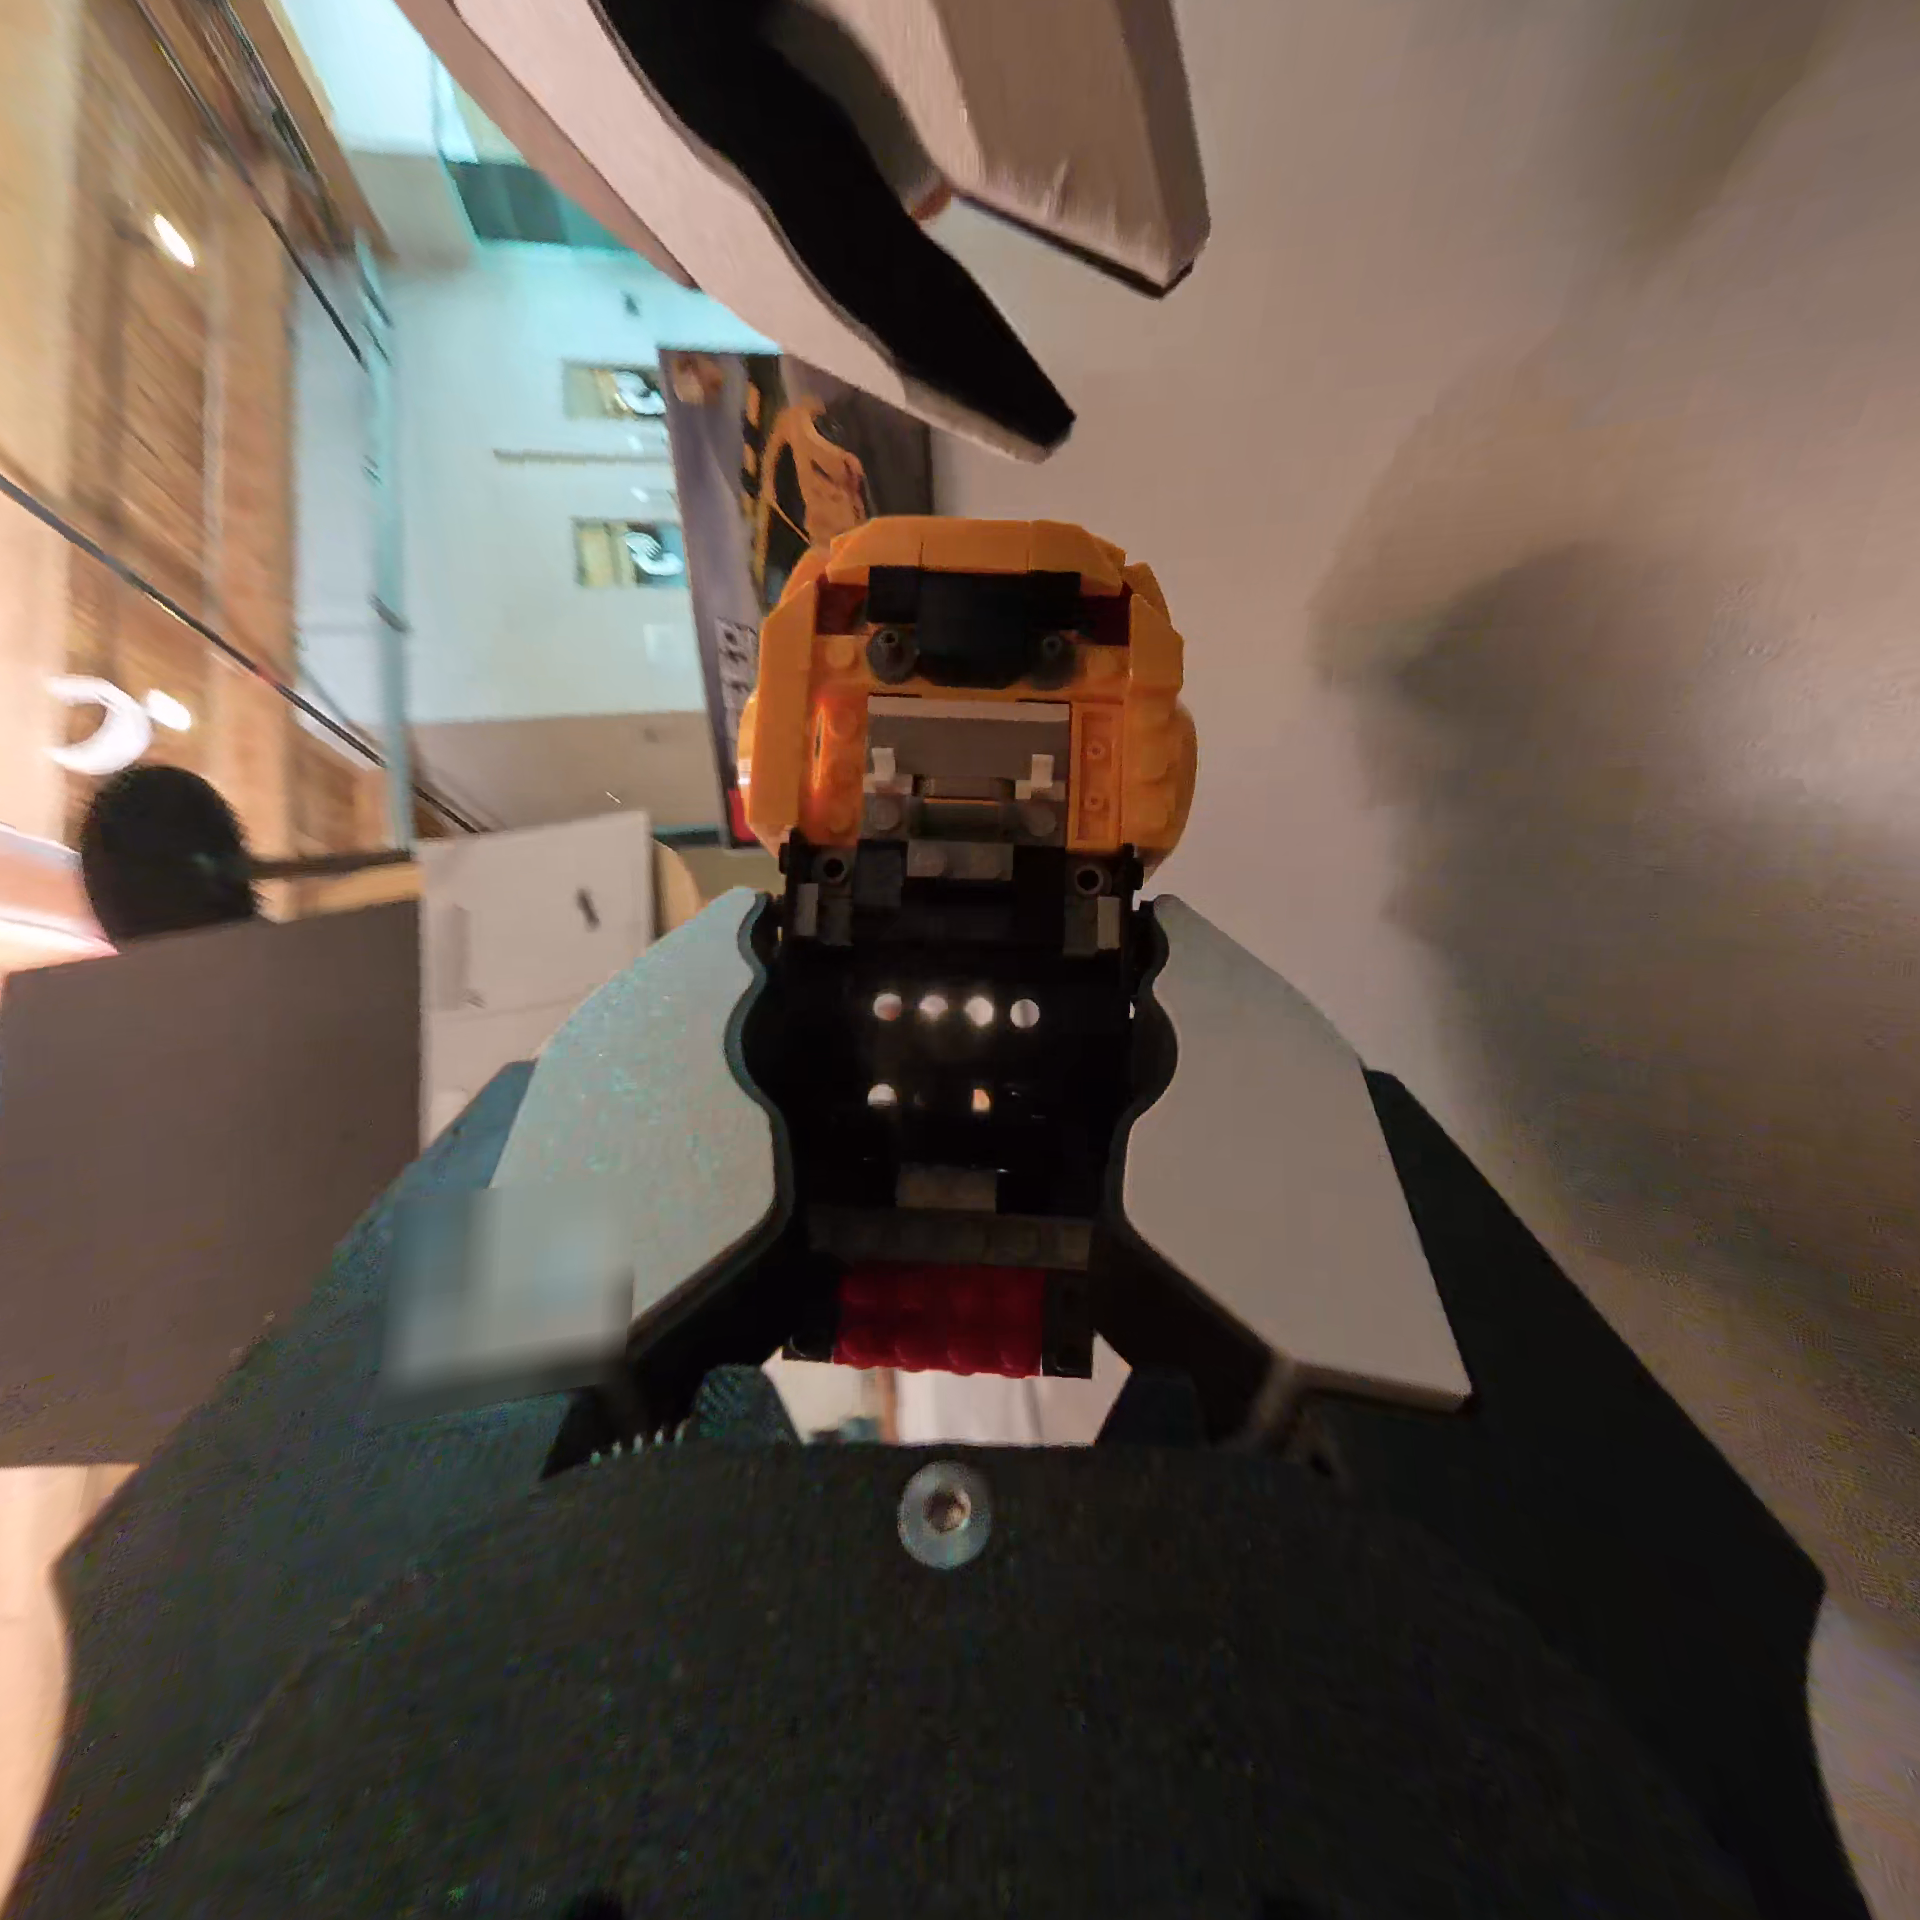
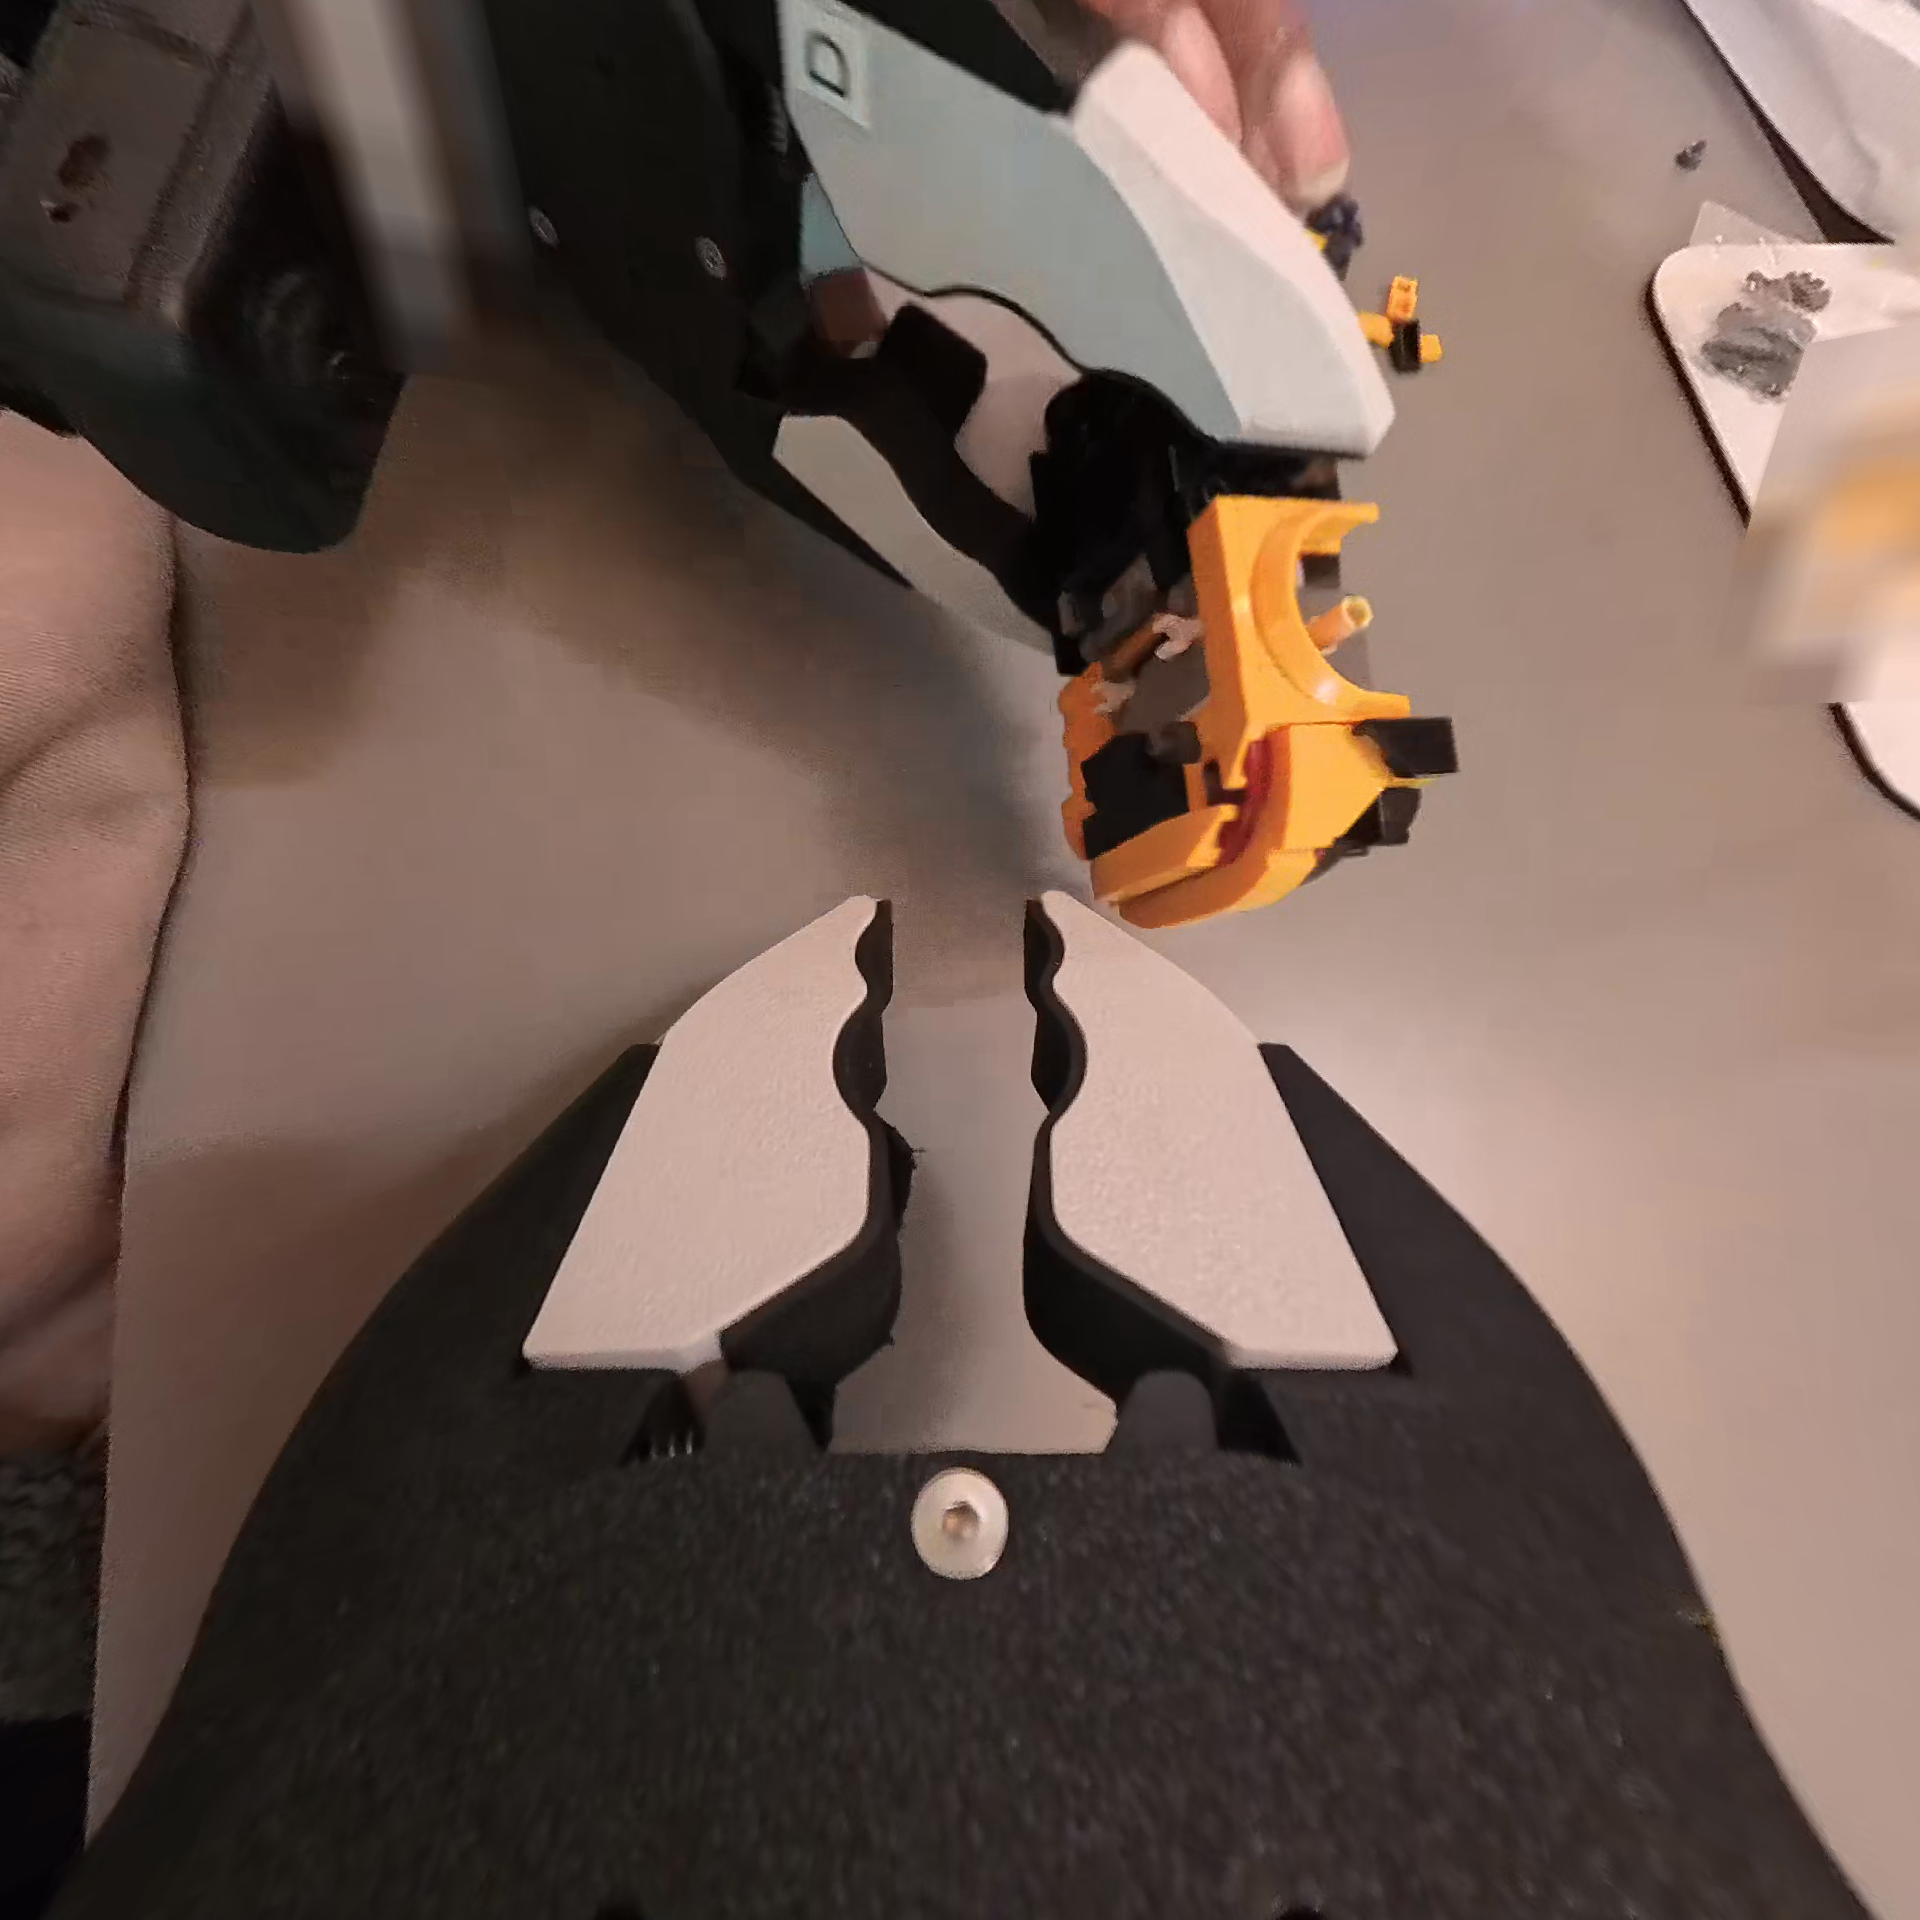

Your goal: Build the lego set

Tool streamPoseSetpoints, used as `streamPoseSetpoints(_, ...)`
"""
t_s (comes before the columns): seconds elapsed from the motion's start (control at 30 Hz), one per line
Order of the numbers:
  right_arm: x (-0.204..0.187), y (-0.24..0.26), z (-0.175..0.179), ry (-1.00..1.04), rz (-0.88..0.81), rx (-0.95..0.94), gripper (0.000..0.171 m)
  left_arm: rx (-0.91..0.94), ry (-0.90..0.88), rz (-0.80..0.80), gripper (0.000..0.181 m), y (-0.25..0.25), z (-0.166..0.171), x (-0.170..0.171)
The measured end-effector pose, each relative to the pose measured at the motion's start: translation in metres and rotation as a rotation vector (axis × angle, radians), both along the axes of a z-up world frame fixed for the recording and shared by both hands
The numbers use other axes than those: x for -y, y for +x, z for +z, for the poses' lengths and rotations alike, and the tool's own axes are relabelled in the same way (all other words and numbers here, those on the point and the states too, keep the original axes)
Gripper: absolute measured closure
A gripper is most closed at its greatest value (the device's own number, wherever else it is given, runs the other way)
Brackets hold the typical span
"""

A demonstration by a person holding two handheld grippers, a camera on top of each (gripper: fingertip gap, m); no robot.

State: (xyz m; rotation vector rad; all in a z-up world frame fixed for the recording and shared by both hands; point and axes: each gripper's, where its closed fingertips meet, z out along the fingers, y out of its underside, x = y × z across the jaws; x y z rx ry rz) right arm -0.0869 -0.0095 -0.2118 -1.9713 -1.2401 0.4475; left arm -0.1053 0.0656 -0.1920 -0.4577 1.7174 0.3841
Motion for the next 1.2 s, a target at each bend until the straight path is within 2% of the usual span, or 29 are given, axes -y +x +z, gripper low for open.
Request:
streamPoseSetpoints(0.27,-0.004,0.002,0.006,-0.014,-0.018,-0.142,0.147,-0.052,0.332,-0.137,0.115,0.006,0.055,0.006)
streamPoseSetpoints(0.4,-0.008,0.003,0.009,-0.011,-0.038,-0.19,0.147,-0.096,0.437,-0.169,0.116,0.007,0.068,0.006)
streamPoseSetpoints(0.53,-0.009,-0.007,0.023,0.093,-0.027,-0.224,0.148,-0.146,0.429,-0.12,0.116,0.005,0.06,-0.006)
streamPoseSetpoints(0.67,-0.01,-0.016,0.026,0.218,-0.021,-0.139,0.148,-0.143,0.4,-0.056,0.117,0.003,0.054,-0.017)
streamPoseSetpoints(0.9,-0.035,0.006,0.025,0.2,-0.178,-0.175,0.145,-0.102,0.437,-0.128,0.117,0.002,0.064,-0.007)
streamPoseSetpoints(1.0,-0.042,0.007,0.031,0.198,-0.212,-0.256,0.132,-0.066,0.461,-0.187,0.117,0.002,0.069,0.003)
streamPoseSetpoints(1.1,-0.037,-0.004,0.053,0.257,-0.159,-0.357,0.12,-0.01,0.475,-0.215,0.116,0.005,0.08,0.011)
streamPoseSetpoints(1.2,-0.037,-0.007,0.079,0.415,-0.139,-0.357,0.129,0.06,0.5,-0.249,0.117,0.008,0.096,0.02)
